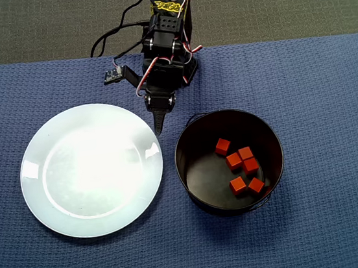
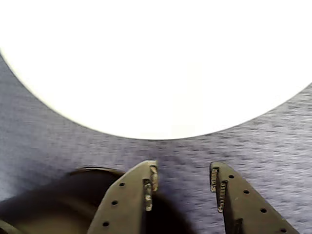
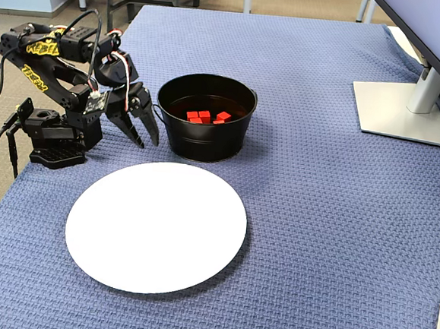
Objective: Pick up the red cubes from the white plate and place them in the black recipient
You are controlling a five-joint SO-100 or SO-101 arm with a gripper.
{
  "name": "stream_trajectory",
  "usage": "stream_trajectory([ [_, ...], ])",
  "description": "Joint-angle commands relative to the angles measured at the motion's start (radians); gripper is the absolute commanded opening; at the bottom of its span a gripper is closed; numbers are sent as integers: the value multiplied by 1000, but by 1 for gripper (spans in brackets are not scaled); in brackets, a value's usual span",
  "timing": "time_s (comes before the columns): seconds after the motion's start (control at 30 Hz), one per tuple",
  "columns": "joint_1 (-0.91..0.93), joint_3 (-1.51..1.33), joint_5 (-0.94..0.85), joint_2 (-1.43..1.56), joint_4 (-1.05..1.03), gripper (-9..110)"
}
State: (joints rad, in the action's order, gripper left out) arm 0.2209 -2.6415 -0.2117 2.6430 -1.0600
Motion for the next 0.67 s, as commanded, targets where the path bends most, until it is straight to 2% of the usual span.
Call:
stream_trajectory([
  [0.0, -60, -71, 20, 94, 17, 2],
  [0.27, -140, -176, 34, 199, -34, 0],
  [0.63, -92, -184, 118, 209, -28, 0],
])
